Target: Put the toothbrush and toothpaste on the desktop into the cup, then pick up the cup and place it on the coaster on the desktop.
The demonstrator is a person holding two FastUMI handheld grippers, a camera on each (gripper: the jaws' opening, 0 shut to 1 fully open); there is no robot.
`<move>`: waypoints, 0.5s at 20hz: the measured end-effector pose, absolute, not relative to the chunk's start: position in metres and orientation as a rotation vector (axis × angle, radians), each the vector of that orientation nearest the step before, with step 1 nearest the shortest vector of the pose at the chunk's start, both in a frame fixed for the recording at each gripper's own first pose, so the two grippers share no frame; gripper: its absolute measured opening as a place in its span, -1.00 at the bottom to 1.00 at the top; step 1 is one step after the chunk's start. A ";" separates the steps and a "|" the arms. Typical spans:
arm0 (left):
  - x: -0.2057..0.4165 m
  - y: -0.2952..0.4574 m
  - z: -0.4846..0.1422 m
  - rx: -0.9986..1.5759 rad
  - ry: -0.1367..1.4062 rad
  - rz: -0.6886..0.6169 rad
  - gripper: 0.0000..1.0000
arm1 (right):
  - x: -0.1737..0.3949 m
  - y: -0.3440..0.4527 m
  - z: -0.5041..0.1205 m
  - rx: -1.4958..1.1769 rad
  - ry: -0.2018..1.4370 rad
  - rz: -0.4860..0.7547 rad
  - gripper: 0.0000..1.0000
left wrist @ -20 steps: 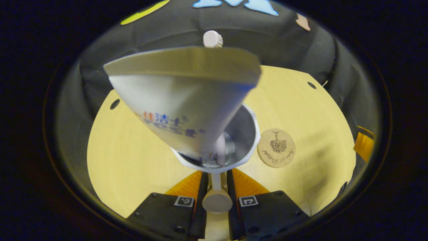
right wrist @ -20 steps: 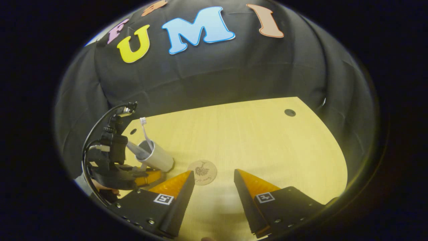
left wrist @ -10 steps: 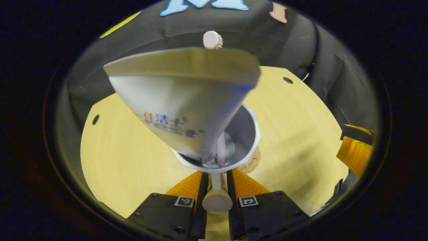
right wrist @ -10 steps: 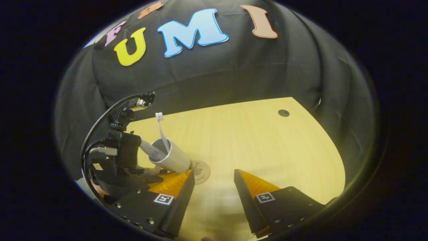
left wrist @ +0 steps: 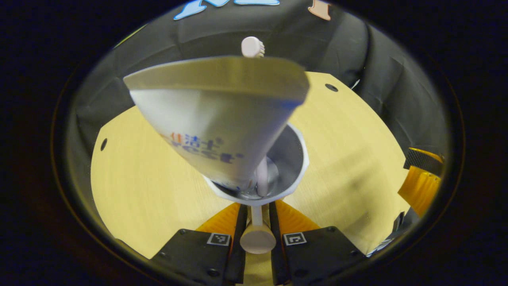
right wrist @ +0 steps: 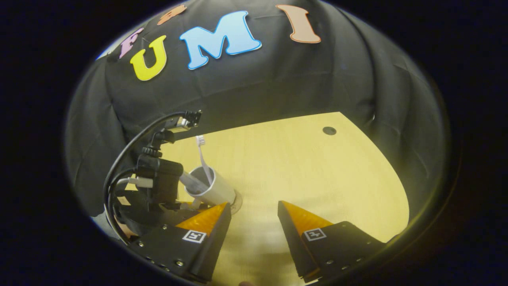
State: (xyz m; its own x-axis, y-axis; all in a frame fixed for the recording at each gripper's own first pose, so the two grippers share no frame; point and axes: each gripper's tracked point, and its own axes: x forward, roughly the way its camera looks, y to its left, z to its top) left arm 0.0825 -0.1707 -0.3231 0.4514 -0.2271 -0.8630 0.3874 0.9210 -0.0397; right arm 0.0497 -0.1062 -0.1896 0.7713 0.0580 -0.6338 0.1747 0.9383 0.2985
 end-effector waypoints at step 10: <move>0.084 -0.180 -0.332 0.191 1.041 -0.379 -0.14 | 0.039 -0.105 -0.185 0.368 0.686 -0.053 0.48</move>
State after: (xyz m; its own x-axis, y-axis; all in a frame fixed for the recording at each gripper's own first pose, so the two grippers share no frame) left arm 0.0844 -0.1801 -0.3325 0.4485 -0.2147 -0.8676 0.3936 0.9190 -0.0239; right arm 0.0390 -0.1055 -0.1850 0.7753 0.0718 -0.6275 0.1679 0.9343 0.3144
